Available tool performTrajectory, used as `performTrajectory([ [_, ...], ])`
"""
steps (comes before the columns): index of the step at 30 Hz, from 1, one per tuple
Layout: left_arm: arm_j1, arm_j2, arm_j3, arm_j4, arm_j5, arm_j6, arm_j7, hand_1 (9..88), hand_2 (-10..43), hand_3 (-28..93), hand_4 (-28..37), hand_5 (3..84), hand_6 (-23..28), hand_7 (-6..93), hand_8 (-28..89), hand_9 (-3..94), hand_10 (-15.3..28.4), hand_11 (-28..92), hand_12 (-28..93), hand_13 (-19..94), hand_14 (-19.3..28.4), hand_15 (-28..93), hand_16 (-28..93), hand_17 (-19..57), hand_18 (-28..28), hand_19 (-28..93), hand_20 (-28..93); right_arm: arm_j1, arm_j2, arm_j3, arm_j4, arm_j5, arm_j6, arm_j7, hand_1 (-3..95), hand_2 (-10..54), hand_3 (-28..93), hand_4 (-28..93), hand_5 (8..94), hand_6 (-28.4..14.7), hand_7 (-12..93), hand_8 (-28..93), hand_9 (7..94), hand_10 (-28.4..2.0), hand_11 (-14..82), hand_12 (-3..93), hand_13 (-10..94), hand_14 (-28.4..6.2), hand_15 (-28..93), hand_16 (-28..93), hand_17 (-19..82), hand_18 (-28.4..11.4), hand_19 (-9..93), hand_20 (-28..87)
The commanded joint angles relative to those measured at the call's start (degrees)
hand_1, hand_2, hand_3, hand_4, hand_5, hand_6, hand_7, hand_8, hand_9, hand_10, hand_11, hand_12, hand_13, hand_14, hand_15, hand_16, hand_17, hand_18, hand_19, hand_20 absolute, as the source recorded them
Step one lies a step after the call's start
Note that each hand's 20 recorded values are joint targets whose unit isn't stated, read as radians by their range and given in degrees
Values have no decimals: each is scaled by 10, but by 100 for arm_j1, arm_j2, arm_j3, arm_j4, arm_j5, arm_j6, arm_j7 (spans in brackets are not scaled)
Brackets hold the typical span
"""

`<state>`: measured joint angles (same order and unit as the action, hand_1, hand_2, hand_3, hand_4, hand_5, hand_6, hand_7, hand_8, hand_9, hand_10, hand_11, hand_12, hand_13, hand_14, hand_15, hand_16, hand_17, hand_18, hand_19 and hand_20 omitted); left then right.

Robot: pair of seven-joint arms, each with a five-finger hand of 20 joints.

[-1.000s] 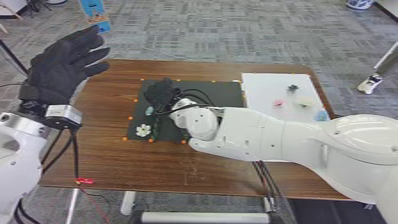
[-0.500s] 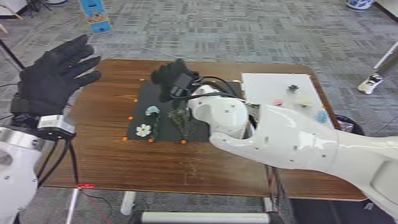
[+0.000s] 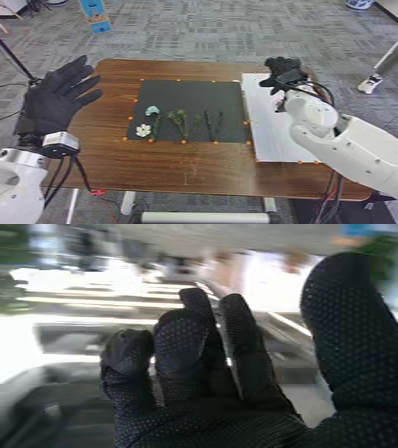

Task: Arrange flowers

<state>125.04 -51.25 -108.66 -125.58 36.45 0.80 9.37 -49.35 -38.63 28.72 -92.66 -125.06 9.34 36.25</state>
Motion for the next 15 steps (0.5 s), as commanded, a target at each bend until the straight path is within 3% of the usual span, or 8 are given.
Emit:
performTrajectory([
  [1, 206, -150, -40, -64, 17, 82, -87, 209, -66, 698, -283, 292, 23, 157, -83, 258, 111, 141, 155, 211, 135, 201, 33, -112, 225, 425, 83, -1178, 879, 698, -201, -262, 46, 511, 342, -95, 715, -283, 439, -59, 187, -89, 471, -150, 215, 225, 541, -120, 855, 302, 297, -228, 886, 577],
  [8, 318, -183, -69, -81, 16, 69, -91, 209, -64, 698, -283, 292, 22, 157, -83, 257, 112, 141, 156, 211, 134, 200, 33, -112, 225, 426, 83, -2222, 1220, 1817, -567, -371, 120, 796, 341, -95, 723, -283, 450, -57, 193, -89, 476, -145, 227, 226, 546, -121, 854, 305, 299, -229, 892, 572],
  [12, 366, -196, -71, -80, 0, 55, -120, 208, -62, 697, -283, 292, 22, 158, -83, 257, 111, 139, 155, 210, 135, 201, 33, -113, 226, 426, 83, -2612, 1293, 2239, -623, -299, -165, 670, 351, -95, 721, -283, 456, -53, 200, -92, 477, -141, 228, 226, 545, -121, 854, 307, 298, -228, 892, 572],
  [15, 354, -186, -55, -64, -3, 53, -126, 208, -61, 697, -283, 292, 22, 159, -84, 257, 112, 140, 156, 211, 135, 201, 33, -113, 226, 426, 83, -2653, 1328, 2133, -562, -664, -405, 703, 425, -95, 700, -283, 468, -33, 215, -103, 495, -106, 221, 218, 542, -115, 851, 308, 293, -223, 887, 576],
])
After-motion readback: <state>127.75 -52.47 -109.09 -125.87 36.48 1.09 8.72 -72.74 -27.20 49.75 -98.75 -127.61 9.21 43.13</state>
